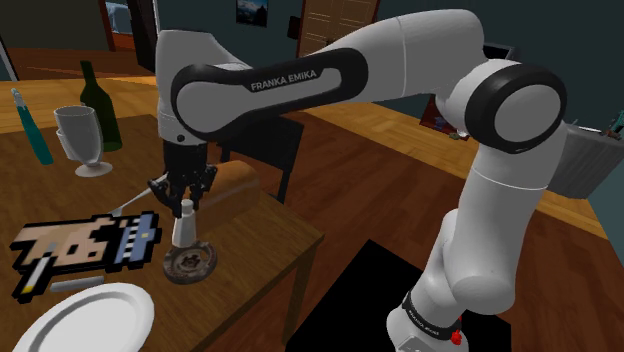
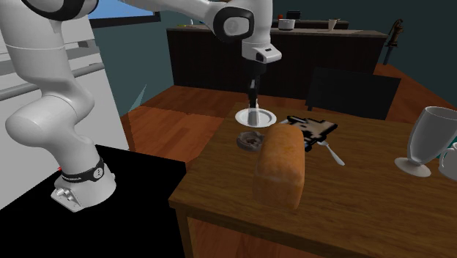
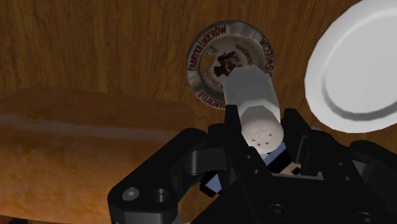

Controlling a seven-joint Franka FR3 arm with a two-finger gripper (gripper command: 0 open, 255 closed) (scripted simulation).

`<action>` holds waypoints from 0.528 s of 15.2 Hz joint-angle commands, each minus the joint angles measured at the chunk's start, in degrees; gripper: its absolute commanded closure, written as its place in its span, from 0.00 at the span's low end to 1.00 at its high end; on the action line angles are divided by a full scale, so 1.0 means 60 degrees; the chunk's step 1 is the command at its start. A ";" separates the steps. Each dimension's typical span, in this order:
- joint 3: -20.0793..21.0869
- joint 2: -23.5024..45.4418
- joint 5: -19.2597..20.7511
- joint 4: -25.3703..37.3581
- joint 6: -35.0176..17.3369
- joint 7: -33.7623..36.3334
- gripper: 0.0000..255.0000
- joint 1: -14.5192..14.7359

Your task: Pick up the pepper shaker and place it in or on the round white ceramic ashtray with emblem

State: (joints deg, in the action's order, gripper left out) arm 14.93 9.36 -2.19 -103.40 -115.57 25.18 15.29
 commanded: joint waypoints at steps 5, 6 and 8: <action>-0.0011 0.0211 0.0045 -0.0504 -0.0716 -0.0013 1.00 0.0011; -0.0013 0.0252 0.0055 -0.0581 -0.0834 -0.0013 1.00 0.0014; -0.0017 0.0341 0.0075 -0.0730 -0.1069 -0.0012 1.00 0.0020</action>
State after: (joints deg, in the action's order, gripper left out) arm 14.85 11.19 -1.79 -107.35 -121.29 25.16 15.42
